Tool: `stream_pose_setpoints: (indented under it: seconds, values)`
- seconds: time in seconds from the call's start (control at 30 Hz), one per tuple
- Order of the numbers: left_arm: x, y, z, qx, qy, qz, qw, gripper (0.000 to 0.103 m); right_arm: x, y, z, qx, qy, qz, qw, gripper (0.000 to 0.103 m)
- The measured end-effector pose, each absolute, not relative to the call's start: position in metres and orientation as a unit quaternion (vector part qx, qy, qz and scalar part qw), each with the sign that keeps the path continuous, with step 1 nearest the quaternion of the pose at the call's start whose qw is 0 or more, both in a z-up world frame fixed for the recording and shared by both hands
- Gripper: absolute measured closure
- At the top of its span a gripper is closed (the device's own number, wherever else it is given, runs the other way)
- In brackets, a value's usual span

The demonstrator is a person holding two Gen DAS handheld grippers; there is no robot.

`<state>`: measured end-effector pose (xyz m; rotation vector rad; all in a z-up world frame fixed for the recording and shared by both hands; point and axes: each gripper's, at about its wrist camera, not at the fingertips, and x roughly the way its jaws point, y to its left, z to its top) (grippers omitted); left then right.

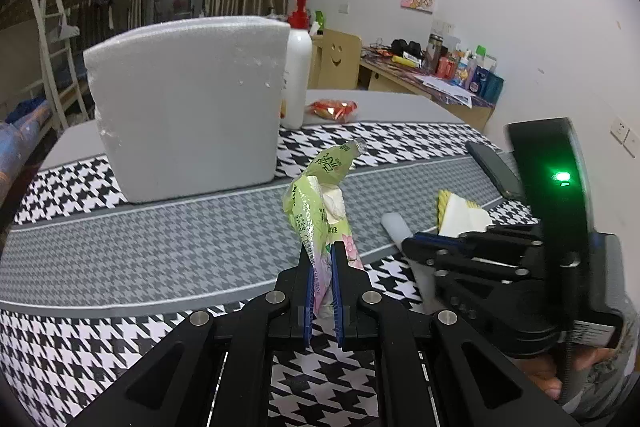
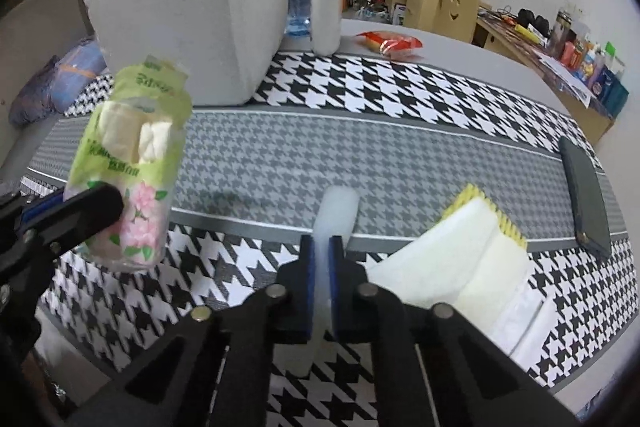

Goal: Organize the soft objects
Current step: 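Lift the white foam roll with the right tool beside the held tissue pack, then carry the tissue pack and foam roll with both tools over the foam box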

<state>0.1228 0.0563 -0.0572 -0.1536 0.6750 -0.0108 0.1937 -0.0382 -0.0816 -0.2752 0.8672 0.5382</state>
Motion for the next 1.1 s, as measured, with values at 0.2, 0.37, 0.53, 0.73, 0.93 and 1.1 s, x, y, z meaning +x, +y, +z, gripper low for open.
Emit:
stream_pose_setpoints:
  seconds: [0.2, 0.37, 0.53, 0.73, 0.93, 1.1]
  values:
    - [0.12, 0.06, -0.046, -0.069, 0.318, 0.0, 0.946, 0.095, 0.184, -0.047, -0.053, -0.11, 0.375, 0.268, 0.881, 0.094]
    - [0.117, 0.065, -0.039, -0.068, 0.308, 0.004, 0.949, 0.095, 0.18, -0.053, -0.033, -0.095, 0.351, 0.276, 0.89, 0.094]
    - [0.115, 0.067, -0.032, -0.063, 0.303, 0.005, 0.951, 0.095, 0.174, -0.053, -0.019, -0.088, 0.328, 0.282, 0.897, 0.094]
    - [0.115, 0.068, -0.024, -0.059, 0.292, 0.009, 0.955, 0.095, 0.171, -0.051, -0.01, -0.092, 0.314, 0.286, 0.901, 0.094]
    - [0.115, 0.07, -0.015, -0.053, 0.281, 0.007, 0.958, 0.095, 0.17, -0.051, -0.002, -0.092, 0.301, 0.287, 0.905, 0.094]
    - [0.116, 0.072, -0.002, -0.048, 0.269, 0.008, 0.962, 0.095, 0.17, -0.051, 0.005, -0.092, 0.291, 0.288, 0.908, 0.094]
